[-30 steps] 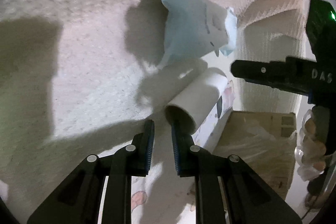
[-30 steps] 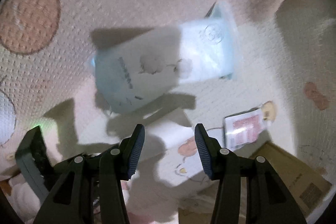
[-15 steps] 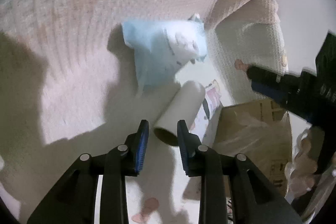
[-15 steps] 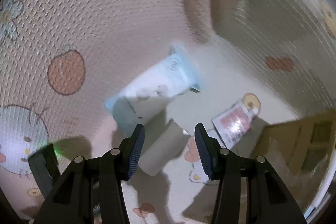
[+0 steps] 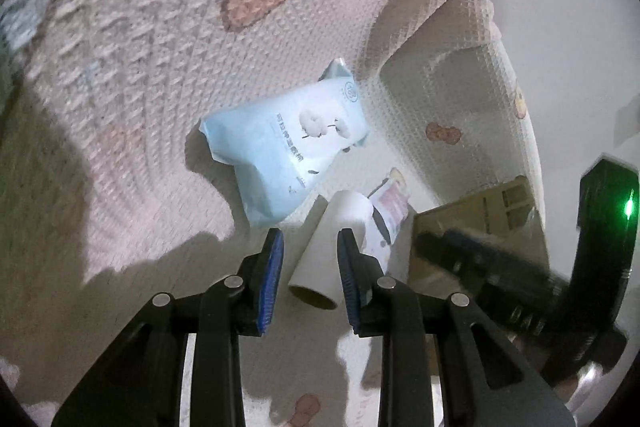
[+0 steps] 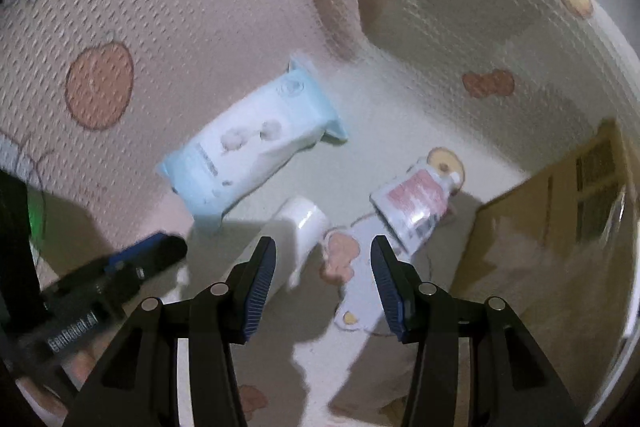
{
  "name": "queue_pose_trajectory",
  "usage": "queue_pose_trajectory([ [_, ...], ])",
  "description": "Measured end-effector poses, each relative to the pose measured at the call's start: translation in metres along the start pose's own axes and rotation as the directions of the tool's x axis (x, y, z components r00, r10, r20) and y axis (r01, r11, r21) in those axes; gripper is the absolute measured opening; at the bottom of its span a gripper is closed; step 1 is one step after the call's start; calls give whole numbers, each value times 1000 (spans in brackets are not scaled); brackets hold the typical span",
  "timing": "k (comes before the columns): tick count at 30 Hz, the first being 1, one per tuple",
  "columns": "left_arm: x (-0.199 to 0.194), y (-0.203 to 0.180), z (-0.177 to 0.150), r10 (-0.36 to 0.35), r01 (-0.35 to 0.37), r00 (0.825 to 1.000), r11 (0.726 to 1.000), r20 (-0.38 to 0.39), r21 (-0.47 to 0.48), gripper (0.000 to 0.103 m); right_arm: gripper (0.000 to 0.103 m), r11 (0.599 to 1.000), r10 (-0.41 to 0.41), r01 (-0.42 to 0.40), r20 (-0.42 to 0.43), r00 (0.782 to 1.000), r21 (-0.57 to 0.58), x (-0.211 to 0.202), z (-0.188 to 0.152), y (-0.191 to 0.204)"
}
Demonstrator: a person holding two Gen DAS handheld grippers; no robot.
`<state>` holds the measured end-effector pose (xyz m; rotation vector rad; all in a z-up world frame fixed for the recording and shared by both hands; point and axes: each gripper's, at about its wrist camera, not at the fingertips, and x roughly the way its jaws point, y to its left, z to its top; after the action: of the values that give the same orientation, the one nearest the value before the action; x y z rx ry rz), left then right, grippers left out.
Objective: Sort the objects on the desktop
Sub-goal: 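Close the right gripper around the white roll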
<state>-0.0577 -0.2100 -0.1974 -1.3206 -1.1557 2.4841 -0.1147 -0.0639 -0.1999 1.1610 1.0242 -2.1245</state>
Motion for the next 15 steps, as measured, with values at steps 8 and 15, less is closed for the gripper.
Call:
queue_pose_trajectory([
  [8,18,-4,3,-103,103,988,995,-118,-1,29,46,980,134,-149,117,984,131,9,-40,-10],
  [15,50,-13,9,-44,54,981,997,-187,47,29,46,947,253,-274,135,958,170,26,-54,-17],
])
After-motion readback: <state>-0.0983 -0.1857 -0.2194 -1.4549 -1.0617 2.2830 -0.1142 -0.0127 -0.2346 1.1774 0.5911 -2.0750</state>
